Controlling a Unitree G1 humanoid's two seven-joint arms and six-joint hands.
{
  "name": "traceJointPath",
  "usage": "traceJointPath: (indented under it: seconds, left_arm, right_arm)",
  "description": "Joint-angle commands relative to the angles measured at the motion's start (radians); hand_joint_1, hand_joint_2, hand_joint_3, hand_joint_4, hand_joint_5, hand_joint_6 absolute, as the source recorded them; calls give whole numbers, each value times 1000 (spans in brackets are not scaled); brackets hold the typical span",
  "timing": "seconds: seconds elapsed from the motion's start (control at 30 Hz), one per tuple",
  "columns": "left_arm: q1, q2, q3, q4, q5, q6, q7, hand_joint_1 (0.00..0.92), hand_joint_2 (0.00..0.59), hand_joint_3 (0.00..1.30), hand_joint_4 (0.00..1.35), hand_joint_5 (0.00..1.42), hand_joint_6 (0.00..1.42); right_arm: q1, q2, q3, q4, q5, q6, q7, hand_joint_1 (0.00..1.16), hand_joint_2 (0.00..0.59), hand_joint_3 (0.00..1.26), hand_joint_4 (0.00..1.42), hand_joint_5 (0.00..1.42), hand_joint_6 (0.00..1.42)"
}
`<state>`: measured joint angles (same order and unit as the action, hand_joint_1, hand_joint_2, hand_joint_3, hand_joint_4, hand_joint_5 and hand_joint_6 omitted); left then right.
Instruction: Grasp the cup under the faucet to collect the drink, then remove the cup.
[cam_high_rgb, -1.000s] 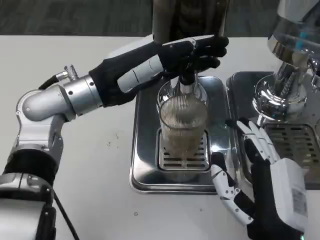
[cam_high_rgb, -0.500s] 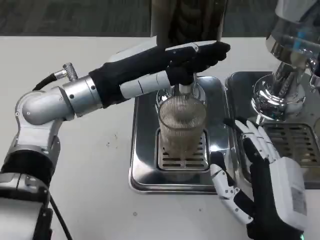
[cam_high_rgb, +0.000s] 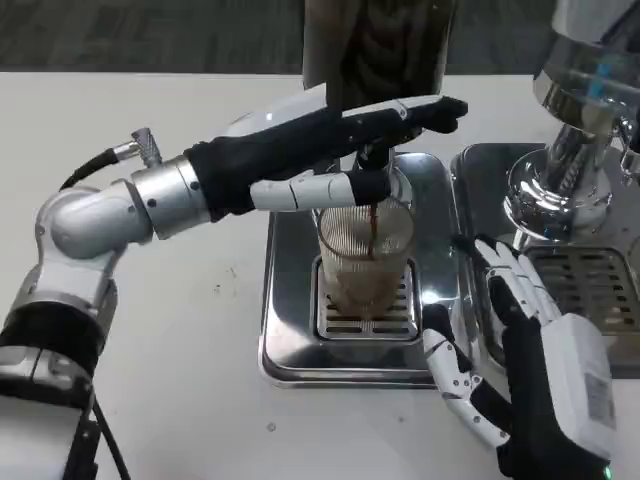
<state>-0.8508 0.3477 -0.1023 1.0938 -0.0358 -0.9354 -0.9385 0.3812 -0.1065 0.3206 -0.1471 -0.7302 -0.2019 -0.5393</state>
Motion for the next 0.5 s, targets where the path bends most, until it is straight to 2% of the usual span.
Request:
traceJointPath:
  seconds: [0.03, 0.1, 0.23, 0.5]
  left_arm:
    - [41, 18, -35, 31, 62, 15, -4, 0, 58, 88, 0, 0, 0]
    - [41, 19, -39, 31, 67, 11, 3, 0, 61, 87, 0, 0, 0]
    - [40, 21, -48, 34, 74, 8, 17, 0, 63, 84, 0, 0, 0]
    - [41, 33, -69, 33, 93, -16, 52, 0, 70, 65, 0, 0, 0]
  right_arm:
    - [-16, -7, -19, 4, 59, -32, 31, 397, 311, 129, 66, 73, 129]
    - [-29, -13, -29, 14, 100, -46, 56, 455, 272, 91, 46, 62, 129]
    - [-61, -26, -53, 36, 177, -71, 113, 538, 239, 18, 23, 40, 128]
    - [-134, -38, -95, 112, 317, -126, 230, 605, 213, 0, 0, 0, 96]
